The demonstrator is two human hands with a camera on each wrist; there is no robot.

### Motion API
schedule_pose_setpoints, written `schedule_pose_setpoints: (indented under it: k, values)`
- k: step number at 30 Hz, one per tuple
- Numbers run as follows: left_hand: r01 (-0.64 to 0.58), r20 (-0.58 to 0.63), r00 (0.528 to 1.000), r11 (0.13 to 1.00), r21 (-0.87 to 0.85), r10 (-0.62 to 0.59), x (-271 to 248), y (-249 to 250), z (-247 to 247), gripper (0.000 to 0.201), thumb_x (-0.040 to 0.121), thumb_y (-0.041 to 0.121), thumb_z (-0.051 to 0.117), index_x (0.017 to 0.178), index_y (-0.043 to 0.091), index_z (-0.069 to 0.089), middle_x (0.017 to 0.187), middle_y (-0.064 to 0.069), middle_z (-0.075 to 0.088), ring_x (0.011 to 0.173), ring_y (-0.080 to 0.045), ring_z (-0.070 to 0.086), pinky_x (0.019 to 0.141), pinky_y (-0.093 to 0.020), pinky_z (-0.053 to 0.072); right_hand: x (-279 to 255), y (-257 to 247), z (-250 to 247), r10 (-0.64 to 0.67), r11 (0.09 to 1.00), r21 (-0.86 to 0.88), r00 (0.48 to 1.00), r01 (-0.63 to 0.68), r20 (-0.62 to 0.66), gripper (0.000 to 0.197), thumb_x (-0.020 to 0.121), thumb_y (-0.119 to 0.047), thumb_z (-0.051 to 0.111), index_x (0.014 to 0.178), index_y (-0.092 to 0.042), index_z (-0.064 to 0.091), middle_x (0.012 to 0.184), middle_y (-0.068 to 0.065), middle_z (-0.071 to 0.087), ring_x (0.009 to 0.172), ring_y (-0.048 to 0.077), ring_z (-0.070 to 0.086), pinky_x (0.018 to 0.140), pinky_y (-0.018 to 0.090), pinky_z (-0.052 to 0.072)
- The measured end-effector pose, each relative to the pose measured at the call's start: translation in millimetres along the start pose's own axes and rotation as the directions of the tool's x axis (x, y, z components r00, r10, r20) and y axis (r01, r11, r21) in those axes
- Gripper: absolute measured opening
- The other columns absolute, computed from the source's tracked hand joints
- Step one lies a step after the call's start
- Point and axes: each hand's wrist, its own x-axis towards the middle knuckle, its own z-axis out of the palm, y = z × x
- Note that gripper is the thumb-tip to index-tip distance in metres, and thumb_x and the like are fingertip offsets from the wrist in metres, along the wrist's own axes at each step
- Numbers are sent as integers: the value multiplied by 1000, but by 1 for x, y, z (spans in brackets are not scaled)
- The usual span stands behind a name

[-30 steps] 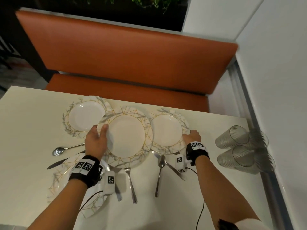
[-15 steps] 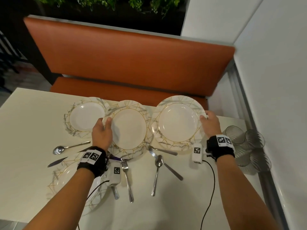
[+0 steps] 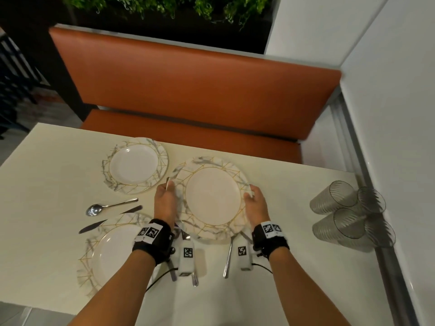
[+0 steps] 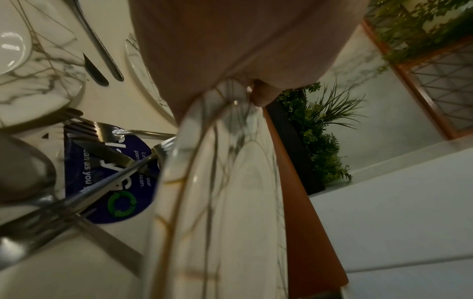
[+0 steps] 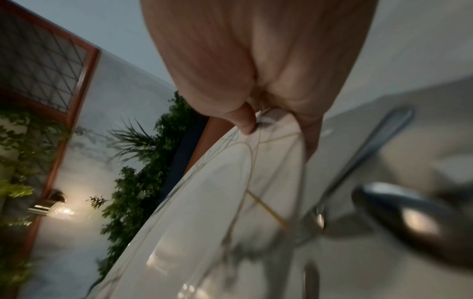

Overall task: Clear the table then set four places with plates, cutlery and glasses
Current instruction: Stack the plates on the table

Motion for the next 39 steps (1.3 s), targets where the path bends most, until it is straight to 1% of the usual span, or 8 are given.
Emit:
schedule_pose_setpoints:
  k: [3, 9, 16, 20, 24, 28, 33, 39]
  values:
    - [-28, -40, 999, 1000, 9, 29, 4, -1, -15, 26, 109, 41, 43, 123, 19, 47, 110, 1, 59, 108, -22, 58, 89, -37, 46, -16, -4, 35, 28, 1000, -12, 999, -29, -28, 46, 105, -19, 45, 151, -21, 44, 155, 6, 45, 143, 28, 42, 118, 42, 35]
    - [-234, -54, 970, 970, 70, 238, 17, -10, -73, 63, 98, 36, 69, 153, 38, 39, 162, 5, 38, 149, -16, 34, 121, -44, 32, -43, -35, 103, 25, 998, -65, 999, -26, -25, 50, 107, -24, 43, 157, -21, 35, 157, 9, 42, 144, 31, 40, 119, 42, 32]
    - [-375, -247, 874, 904, 204, 418, 80, 23, -199, 61, 97, 18, 70, 152, 32, 47, 154, -1, 51, 140, -12, 44, 117, -34, 36, -44, -95, 207, -111, 965, -215, 977, 150, 184, 41, 105, -35, 46, 141, -16, 57, 133, 10, 65, 118, 23, 62, 101, 31, 48]
    - [-395, -246, 849, 871, 293, 468, 111, 49, -267, 61, 96, 20, 71, 151, 35, 48, 154, -2, 51, 143, -19, 45, 119, -40, 37, -1, -128, 259, -111, 914, -387, 993, 120, 47, 42, 98, -27, 57, 138, -17, 51, 132, 9, 60, 125, 25, 52, 106, 41, 43]
    - [-412, -210, 841, 841, 350, 499, 126, 68, -311, 60, 98, 17, 69, 152, 31, 48, 157, -1, 48, 146, -16, 40, 114, -26, 31, 35, -144, 297, -37, 785, -619, 999, 21, -13, 57, 95, -35, 61, 140, -6, 43, 141, 18, 50, 133, 35, 43, 109, 48, 43]
    - [-420, -217, 834, 839, 347, 507, 140, 74, -331, 59, 98, 16, 68, 151, 30, 49, 155, -1, 50, 144, -14, 42, 112, -25, 32, 61, -137, 314, 31, 824, -566, 999, -31, -10, 56, 85, -29, 74, 130, -5, 52, 131, 17, 60, 123, 35, 57, 99, 44, 52]
    - [-431, -213, 837, 847, 311, 504, 160, 79, -333, 58, 98, 15, 67, 151, 34, 49, 154, 2, 51, 140, -9, 43, 115, -31, 36, 63, -143, 288, 65, 985, -162, 998, -67, -17, 11, 88, -13, 64, 97, -14, 71, 99, 7, 73, 91, 28, 69, 69, 27, 51]
    - [-424, -183, 851, 851, 311, 491, 175, 82, -318, 58, 100, 17, 66, 150, 39, 48, 152, 6, 53, 137, -9, 47, 113, -30, 39, 54, -166, 212, -175, 984, -52, 977, 170, -121, 25, 98, -13, 55, 120, -17, 66, 116, 3, 69, 106, 23, 65, 94, 40, 53]
